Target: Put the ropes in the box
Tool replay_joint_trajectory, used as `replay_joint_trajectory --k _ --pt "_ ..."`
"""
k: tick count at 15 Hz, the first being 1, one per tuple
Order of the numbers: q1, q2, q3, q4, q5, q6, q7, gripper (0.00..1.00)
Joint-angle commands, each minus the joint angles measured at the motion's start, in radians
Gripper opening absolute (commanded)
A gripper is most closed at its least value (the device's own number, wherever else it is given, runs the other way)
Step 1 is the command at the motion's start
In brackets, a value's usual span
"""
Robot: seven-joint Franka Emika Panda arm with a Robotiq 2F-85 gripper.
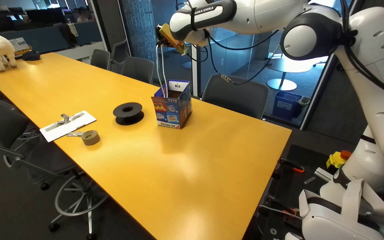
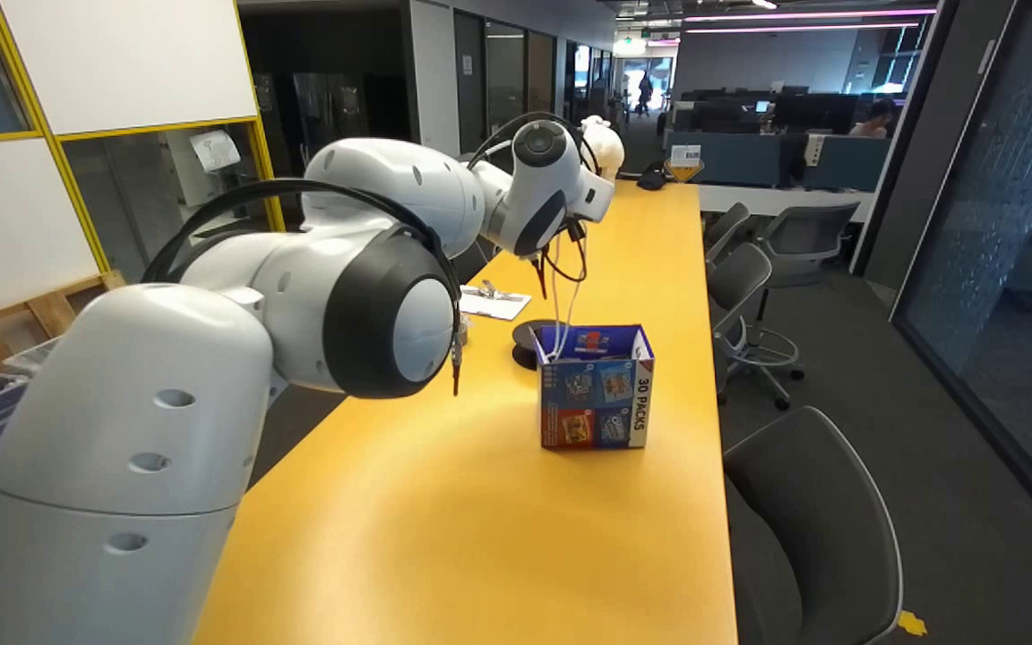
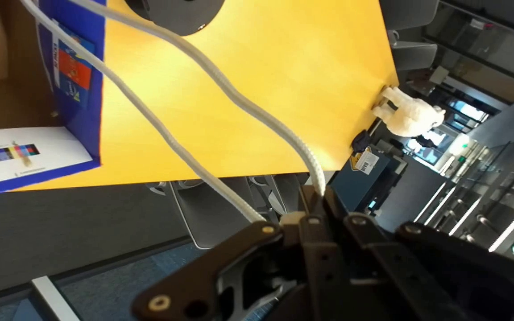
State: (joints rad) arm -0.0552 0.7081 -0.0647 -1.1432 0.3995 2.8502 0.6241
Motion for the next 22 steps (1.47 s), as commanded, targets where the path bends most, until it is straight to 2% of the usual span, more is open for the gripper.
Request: replay_joint_trajectory --k 1,5,10,11,13,17,21,22 --pt "0.009 0.082 -0.022 0.094 -0.044 -0.023 0.018 0.06" --pt "0.001 0.152 -0.034 0.145 -0.074 -0.061 0.022 0.06" --pt "-0.021 0.223 -0.050 0.224 -0.097 -0.163 0.024 0.06" --pt "-0.026 0.234 -0.051 0.239 -0.103 -0.191 0.024 0.31" --pt "-0.037 0.255 -0.053 0.272 -0.120 -0.252 0.019 0.35" --pt "-0.061 0.284 -0.048 0.325 -0.150 -0.368 0.001 0.65" --pt "-0.068 0.208 -0.042 0.255 -0.209 -0.637 -0.117 0.95" --pt "-0.067 0.188 -0.044 0.237 -0.221 -0.691 -0.144 0.99"
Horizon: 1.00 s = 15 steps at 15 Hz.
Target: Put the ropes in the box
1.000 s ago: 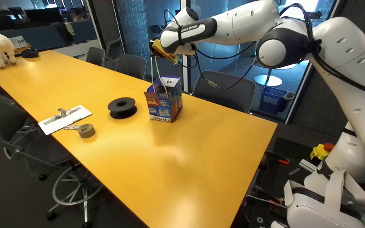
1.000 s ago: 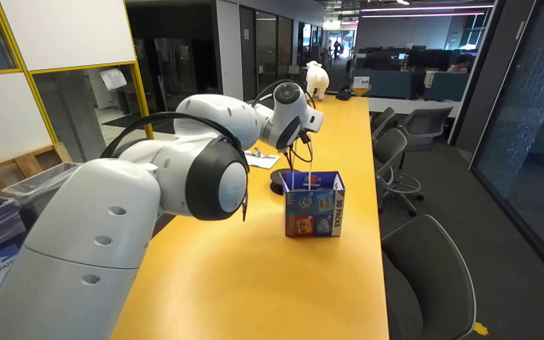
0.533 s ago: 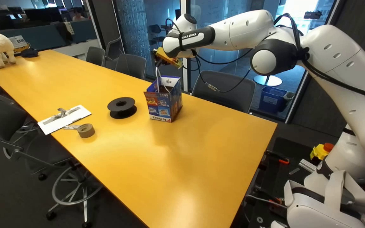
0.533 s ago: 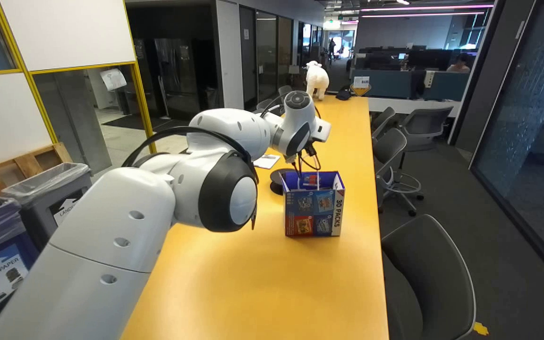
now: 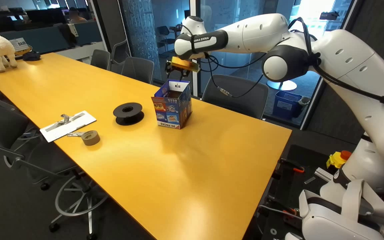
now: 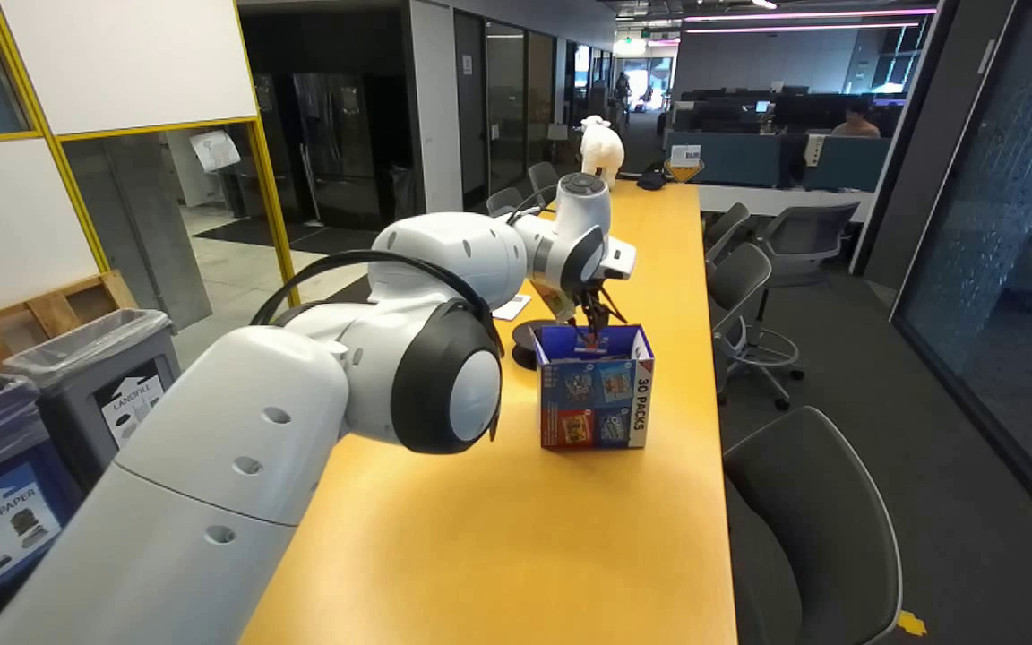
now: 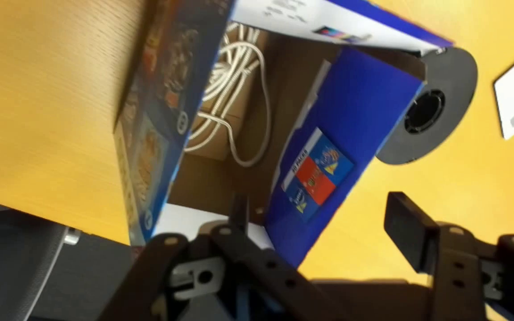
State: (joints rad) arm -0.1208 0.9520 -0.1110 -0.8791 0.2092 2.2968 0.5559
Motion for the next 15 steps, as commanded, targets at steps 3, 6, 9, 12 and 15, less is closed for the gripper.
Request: replay_joint_trajectory --k 3,6,9,12,15 --pt "0.009 -0.181 0.008 -0.167 -0.049 -0.262 -0.177 1.00" --pt "0.026 -0.302 0.002 -0.309 -0.080 -0.355 -0.281 1.00" --pt "0.052 -0.404 -0.015 -0.444 -0.152 -0.404 -0.336 1.00" --pt "0.069 -0.503 -0.010 -0.583 -0.234 -0.374 -0.339 1.00" --pt "0.083 -0.600 -0.003 -0.726 -0.284 -0.304 -0.331 1.00"
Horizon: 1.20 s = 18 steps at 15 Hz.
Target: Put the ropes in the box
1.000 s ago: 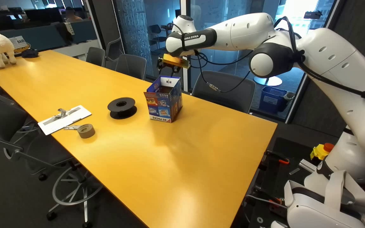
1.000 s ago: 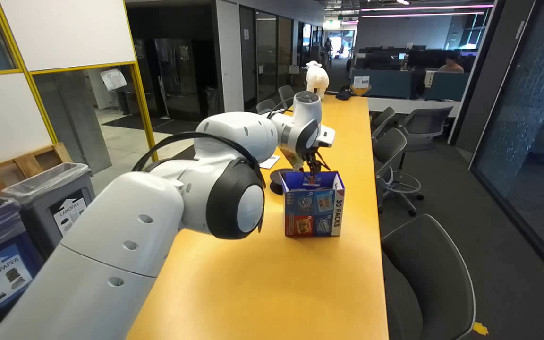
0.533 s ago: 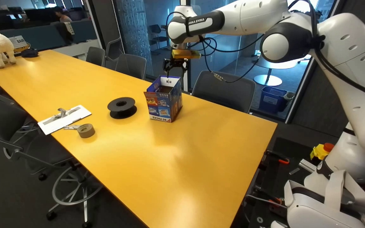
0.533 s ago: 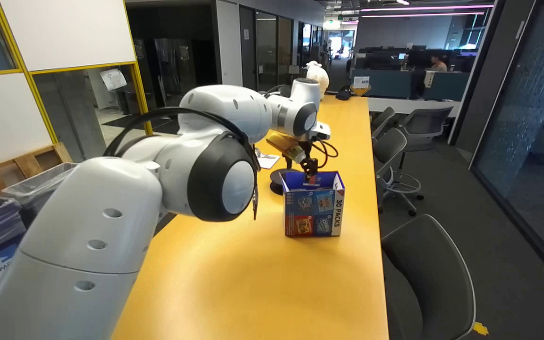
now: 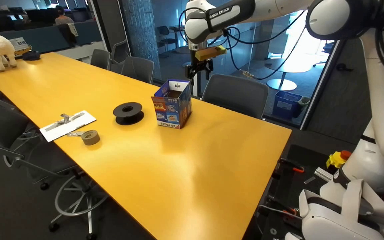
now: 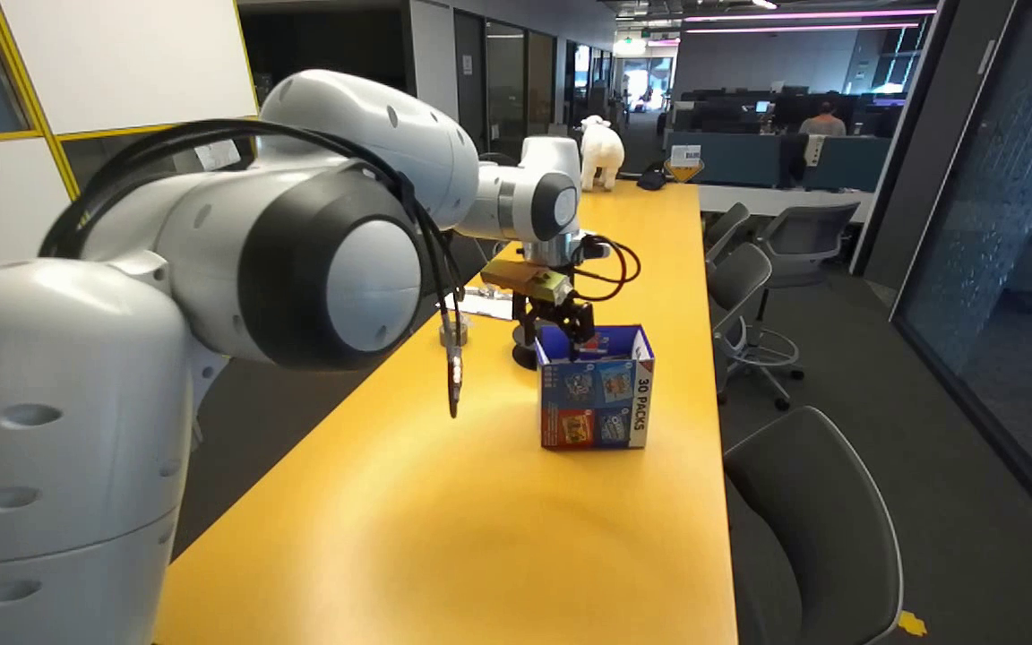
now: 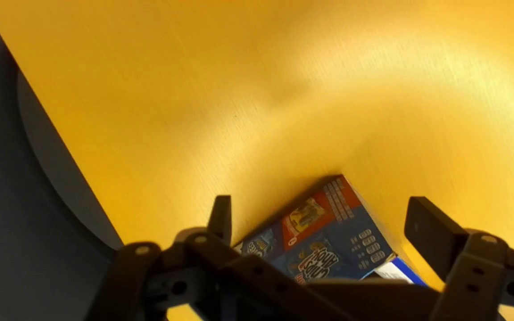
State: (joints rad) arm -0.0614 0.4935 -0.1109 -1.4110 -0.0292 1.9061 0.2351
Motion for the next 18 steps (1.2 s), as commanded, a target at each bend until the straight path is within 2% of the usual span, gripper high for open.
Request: replay_joint_trajectory --k 1,6,11,13,18 --pt "0.028 -0.176 0.000 -0.242 -0.056 0.111 -0.009 1.00" --pt "0.053 -0.365 0.014 -0.488 -0.100 0.267 0.019 1.00" --pt "0.056 -0.591 0.041 -0.744 -0.126 0.344 0.071 1.00" --pt "0.050 -0.695 0.063 -0.852 -0.152 0.325 0.095 1.00" --pt "0.031 -0.955 0.107 -1.078 -0.125 0.147 0.111 1.00"
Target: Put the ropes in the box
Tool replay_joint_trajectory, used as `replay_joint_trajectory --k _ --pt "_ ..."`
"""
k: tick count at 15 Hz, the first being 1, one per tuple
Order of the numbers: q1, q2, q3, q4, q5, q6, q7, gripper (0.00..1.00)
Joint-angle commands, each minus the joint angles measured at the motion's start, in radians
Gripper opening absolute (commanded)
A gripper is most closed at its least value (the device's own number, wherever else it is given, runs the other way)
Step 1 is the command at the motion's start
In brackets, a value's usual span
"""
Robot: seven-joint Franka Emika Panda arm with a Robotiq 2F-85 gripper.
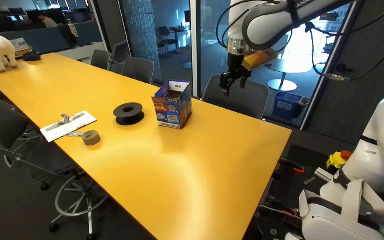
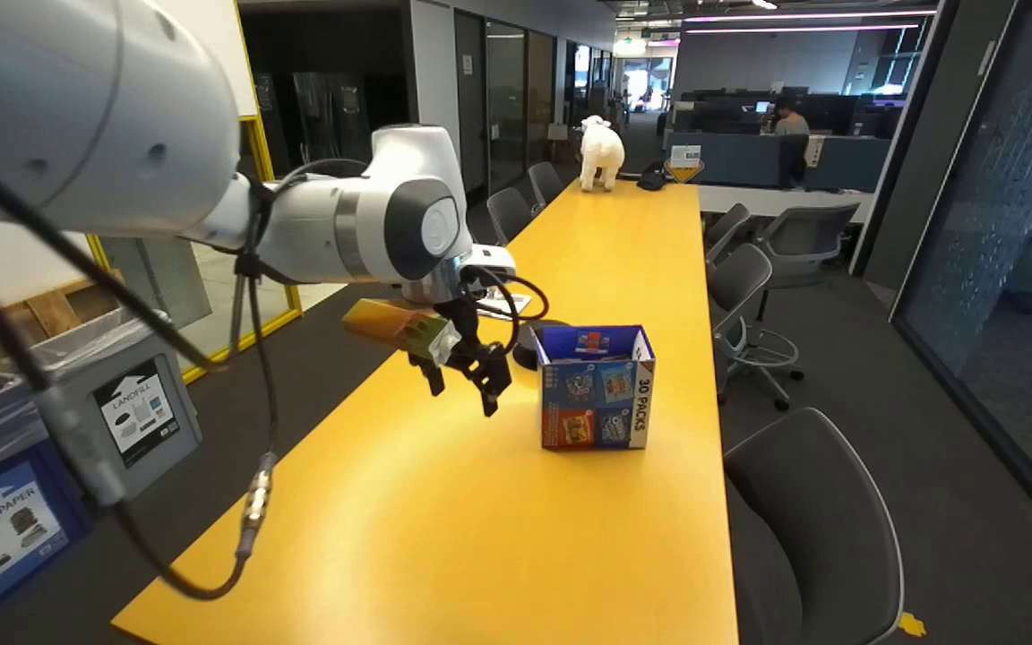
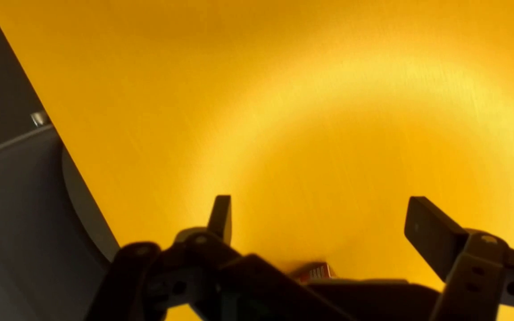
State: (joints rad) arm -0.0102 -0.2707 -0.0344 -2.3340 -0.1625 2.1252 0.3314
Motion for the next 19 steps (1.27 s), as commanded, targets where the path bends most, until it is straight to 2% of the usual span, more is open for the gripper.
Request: replay_joint_trajectory --k 1,5,9,10,11,19 --pt "-0.023 -0.233 0.037 -0.183 0.014 -0.110 0.018 1.00" --pt "-0.029 -0.342 0.044 -0.244 0.041 -0.202 -0.002 1.00" --pt "-0.033 -0.410 0.047 -0.282 0.048 -0.228 -0.008 1.00" --pt "-0.037 -0.416 0.048 -0.288 0.043 -0.222 -0.006 1.00" --pt "-0.037 -0.365 0.051 -0.262 0.044 -0.218 -0.007 1.00" --pt "-0.044 -0.387 0.053 -0.279 0.044 -0.218 -0.007 1.00"
